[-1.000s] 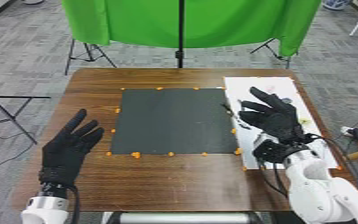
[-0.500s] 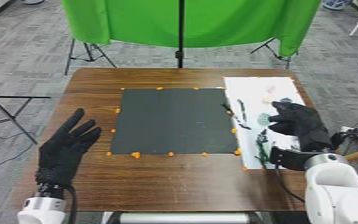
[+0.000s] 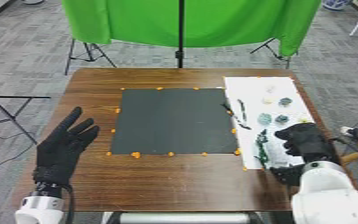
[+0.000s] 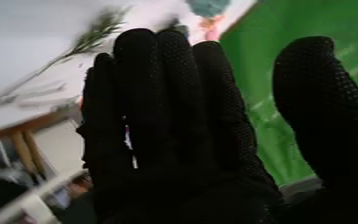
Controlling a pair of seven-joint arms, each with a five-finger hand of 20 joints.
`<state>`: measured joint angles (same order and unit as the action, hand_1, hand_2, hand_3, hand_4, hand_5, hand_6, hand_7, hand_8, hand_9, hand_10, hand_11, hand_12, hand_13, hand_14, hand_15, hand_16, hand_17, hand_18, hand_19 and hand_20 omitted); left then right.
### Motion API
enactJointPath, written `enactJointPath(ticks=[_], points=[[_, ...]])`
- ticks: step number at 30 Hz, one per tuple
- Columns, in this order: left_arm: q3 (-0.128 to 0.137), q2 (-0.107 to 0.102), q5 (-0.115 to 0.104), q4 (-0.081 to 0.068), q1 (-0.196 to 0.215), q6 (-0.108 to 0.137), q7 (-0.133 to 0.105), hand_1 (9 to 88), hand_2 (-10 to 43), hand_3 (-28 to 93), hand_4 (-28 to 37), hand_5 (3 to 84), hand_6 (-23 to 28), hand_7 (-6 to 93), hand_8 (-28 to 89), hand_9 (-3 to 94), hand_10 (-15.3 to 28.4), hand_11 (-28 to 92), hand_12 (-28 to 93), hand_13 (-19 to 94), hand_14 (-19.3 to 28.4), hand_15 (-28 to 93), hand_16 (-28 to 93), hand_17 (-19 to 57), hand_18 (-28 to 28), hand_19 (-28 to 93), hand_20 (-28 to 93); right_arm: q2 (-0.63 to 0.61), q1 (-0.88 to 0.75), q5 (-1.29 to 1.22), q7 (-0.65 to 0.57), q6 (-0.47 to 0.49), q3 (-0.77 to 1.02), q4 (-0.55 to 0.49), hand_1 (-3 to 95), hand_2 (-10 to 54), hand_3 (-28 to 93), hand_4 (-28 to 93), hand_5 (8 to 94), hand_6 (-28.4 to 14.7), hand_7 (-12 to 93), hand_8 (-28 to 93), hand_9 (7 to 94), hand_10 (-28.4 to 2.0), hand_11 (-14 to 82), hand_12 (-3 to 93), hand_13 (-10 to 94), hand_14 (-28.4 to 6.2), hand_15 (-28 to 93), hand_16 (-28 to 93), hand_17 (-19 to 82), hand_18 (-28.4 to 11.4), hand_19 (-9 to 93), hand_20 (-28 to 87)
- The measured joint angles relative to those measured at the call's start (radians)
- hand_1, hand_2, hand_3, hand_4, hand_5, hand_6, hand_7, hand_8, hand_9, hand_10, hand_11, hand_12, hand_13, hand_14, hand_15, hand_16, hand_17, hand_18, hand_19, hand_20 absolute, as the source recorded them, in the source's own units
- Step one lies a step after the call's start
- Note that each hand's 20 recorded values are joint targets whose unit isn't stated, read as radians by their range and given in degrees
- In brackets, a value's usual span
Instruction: Arrange flowers
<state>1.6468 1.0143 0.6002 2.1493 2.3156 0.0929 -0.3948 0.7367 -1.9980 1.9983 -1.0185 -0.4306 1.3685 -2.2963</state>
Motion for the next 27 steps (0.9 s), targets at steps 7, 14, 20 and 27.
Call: enactJointPath(ticks=[7,14,20,27], points=[[-0.001,0.0,-0.002,0.0,0.001,0.002,-0.002,23.6,3.9,80,-25.2,36.8,5.7,10.6,-10,34.7,19.2,20,10,24,27.6,47,-8,-10.8,27.0,53,6,0.004,0.029,0.027,-0.024,0.135,-0.047,0.014,34.1,-6.4,79,-25,59.4,-5.0,23,-15,63.5,-16.9,44.1,16.1,60,-14.9,65,9,29,-24.0,85,15],[0.0,-0.001,-0.004,0.002,0.008,0.006,-0.003,23.6,4.0,80,-25.2,36.8,5.8,10.6,-10,34.6,19.1,20,11,24,27.6,47,-8,-10.8,26.9,53,6,0.008,0.126,0.16,-0.099,0.238,-0.194,0.062,33.5,-6.6,78,-25,59.9,-5.5,22,-15,64.4,-17.4,43.7,16.3,61,-15.4,65,10,30,-25.1,87,13],[0.006,-0.001,-0.005,0.009,0.011,0.01,-0.002,23.6,4.0,80,-25.2,36.7,5.9,10.7,-10,34.6,19.1,20,11,24,27.5,47,-8,-10.8,26.9,53,6,0.015,0.216,0.251,-0.185,0.312,-0.307,0.114,33.9,-6.6,77,-25,61.8,-6.6,20,-13,65.7,-18.0,43.4,16.4,64,-15.0,65,10,32,-25.5,91,7],[0.023,0.002,-0.005,0.018,0.024,0.013,0.002,23.7,4.0,80,-25.2,36.7,6.0,10.7,-10,34.6,19.2,20,11,24,27.6,47,-8,-10.9,26.9,53,6,0.029,0.307,0.279,-0.212,0.379,-0.399,0.15,36.3,-7.6,74,-25,66.3,-6.4,22,-13,69.3,-17.7,43.4,16.9,67,-14.1,65,11,35,-25.3,93,5]])
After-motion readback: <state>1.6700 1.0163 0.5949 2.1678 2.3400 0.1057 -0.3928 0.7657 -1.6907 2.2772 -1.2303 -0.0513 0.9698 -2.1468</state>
